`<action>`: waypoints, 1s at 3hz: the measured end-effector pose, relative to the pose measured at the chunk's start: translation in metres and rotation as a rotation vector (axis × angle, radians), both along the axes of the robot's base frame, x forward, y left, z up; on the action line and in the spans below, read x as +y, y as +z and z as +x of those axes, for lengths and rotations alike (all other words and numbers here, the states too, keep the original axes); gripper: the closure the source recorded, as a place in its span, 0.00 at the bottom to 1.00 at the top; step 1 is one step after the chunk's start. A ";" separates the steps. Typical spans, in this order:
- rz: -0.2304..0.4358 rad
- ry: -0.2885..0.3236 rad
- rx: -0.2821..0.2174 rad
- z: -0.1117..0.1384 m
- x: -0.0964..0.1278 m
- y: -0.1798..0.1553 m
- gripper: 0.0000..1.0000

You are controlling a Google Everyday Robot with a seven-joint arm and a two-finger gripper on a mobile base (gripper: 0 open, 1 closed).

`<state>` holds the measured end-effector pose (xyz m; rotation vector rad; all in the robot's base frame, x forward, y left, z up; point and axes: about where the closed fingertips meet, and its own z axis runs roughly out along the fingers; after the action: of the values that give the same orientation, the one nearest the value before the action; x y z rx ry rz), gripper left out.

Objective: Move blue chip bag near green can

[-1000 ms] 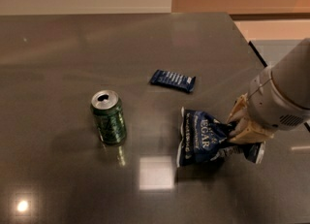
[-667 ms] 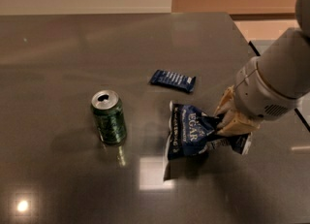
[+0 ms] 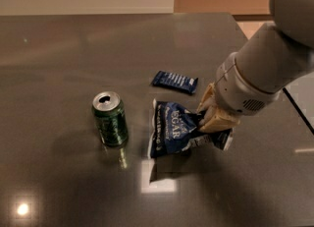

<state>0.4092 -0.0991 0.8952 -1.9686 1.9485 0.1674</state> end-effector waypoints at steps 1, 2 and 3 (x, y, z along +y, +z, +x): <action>0.007 0.003 -0.002 0.010 0.013 -0.002 0.77; 0.014 0.003 -0.002 0.018 0.021 -0.003 0.53; 0.021 0.016 0.008 0.018 0.028 -0.003 0.30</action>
Offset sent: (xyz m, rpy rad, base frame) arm 0.0301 0.0295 -0.0076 0.0248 0.0073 0.0018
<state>0.4271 -0.0715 0.8923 -1.9732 1.9290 0.1987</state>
